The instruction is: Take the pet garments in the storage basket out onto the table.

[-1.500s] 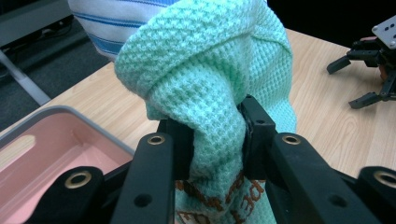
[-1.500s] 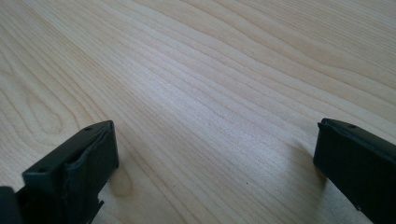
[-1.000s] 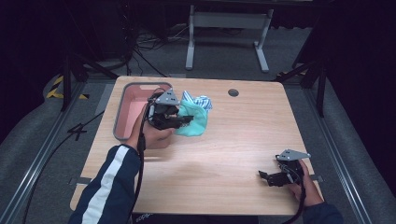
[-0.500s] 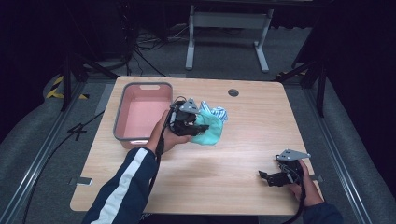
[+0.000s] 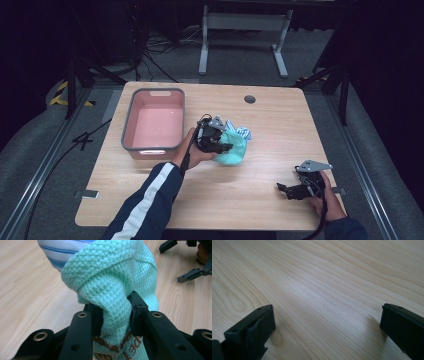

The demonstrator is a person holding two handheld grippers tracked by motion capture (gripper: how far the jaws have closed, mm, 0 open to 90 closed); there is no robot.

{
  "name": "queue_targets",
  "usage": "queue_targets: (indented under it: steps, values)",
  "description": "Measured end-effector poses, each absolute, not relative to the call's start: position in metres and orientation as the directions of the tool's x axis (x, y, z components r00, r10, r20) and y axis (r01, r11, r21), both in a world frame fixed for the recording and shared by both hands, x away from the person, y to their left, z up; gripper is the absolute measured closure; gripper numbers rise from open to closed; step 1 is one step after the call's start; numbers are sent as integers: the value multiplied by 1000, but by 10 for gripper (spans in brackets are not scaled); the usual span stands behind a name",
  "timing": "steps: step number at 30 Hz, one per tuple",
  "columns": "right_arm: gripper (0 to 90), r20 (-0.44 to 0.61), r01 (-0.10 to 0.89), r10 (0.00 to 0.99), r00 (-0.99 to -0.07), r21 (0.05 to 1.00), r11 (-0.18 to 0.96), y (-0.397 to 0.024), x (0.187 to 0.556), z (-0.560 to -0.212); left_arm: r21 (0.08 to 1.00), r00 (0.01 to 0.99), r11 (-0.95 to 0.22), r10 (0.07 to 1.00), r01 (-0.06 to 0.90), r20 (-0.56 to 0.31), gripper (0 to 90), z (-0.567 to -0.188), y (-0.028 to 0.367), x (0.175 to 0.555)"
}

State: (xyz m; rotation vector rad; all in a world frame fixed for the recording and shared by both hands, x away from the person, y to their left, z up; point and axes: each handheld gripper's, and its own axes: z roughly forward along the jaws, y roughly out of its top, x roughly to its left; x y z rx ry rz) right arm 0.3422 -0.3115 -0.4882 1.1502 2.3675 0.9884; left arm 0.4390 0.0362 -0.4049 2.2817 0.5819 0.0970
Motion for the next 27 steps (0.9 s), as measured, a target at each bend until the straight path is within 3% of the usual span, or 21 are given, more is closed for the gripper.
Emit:
queue_targets:
  steps: [14,27]
  values:
    - [1,7,557,784,-620,709,434,-311,342,-488,673,887,-611,436,417,-154,677,-437,19,444]
    - [2,8,557,784,-620,709,433,-311,342,-488,643,879,-634,455,431,-141,665,-454,11,446]
